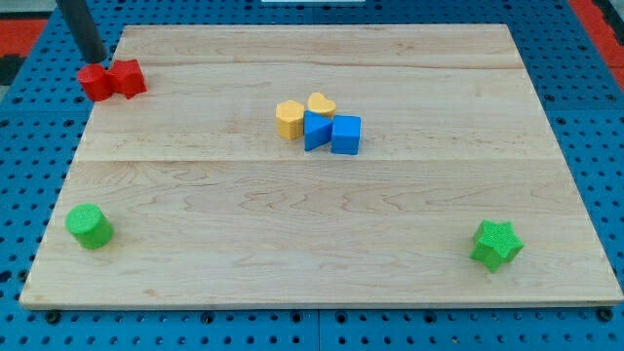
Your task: Place the red circle at the left of the green star
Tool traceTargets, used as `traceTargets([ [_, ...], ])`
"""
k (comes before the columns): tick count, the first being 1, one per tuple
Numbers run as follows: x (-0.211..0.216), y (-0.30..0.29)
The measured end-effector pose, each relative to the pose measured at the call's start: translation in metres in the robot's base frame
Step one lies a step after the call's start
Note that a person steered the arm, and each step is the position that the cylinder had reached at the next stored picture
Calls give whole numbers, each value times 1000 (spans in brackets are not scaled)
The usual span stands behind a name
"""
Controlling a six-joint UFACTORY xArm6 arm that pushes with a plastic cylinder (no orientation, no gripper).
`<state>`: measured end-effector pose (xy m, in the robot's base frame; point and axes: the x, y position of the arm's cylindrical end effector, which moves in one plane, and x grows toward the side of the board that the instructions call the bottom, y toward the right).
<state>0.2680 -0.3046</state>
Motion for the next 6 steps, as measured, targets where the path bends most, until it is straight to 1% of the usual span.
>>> traceTargets([
  [1,39,0],
  [2,114,0],
  [3,166,1],
  [4,167,0],
  [5,140,16],
  [6,124,15],
])
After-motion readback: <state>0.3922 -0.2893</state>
